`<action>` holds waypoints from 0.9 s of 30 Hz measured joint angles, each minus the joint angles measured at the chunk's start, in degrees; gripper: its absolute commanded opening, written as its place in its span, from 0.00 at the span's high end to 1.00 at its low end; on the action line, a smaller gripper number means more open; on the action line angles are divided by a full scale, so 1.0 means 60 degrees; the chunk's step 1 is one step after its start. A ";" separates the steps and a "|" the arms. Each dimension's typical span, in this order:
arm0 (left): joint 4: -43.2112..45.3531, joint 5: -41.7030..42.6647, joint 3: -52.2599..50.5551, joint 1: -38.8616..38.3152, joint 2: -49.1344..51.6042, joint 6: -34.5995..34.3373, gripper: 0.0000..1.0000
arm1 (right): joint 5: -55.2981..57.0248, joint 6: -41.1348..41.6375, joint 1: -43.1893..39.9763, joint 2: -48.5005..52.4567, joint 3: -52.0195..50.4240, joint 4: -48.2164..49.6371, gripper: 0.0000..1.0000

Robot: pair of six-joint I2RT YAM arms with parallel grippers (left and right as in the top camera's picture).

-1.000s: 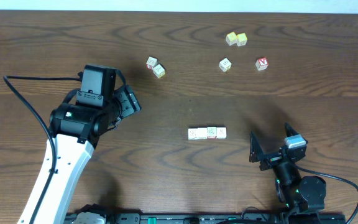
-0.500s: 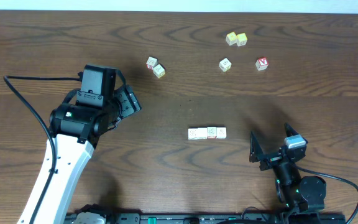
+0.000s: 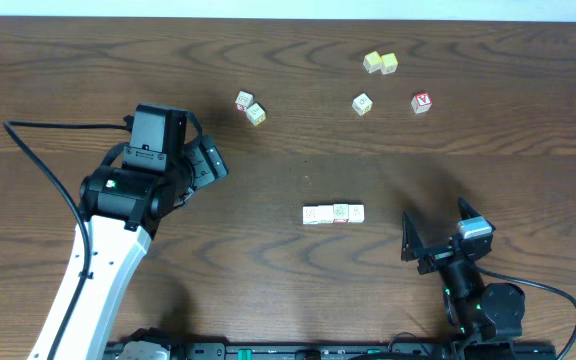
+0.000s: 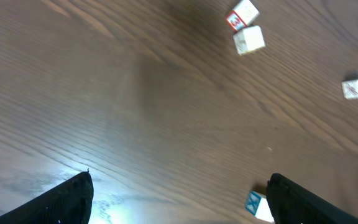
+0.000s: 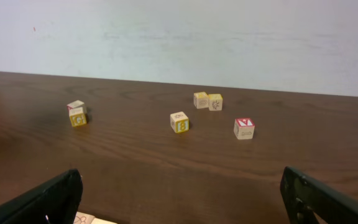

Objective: Lift 4 blocks

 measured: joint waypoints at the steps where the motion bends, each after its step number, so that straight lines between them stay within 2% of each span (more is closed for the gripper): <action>1: 0.0000 -0.0095 0.0000 -0.0004 0.0000 0.0000 0.11 | 0.0000 0.0000 0.0000 0.0000 0.0000 0.0000 0.01; 10: -0.0306 -0.0521 0.0000 0.0004 -0.0222 0.0000 0.11 | 0.0004 0.0000 0.0000 0.0000 0.0000 0.0000 0.01; 17: 0.0062 -0.0849 -0.0401 0.0113 -0.1781 0.0718 0.11 | 0.0000 0.0000 0.0000 0.0000 0.0000 0.0000 0.01; 22: 0.1370 -0.0565 -0.2047 0.0732 -0.3319 0.1661 0.11 | 0.0007 -0.0004 0.0000 0.0004 0.0000 0.0007 0.01; 27: 0.3308 0.0586 -0.4513 0.1526 -0.5614 0.2707 0.11 | 0.0000 -0.0004 0.0000 0.0004 0.0000 0.0004 0.01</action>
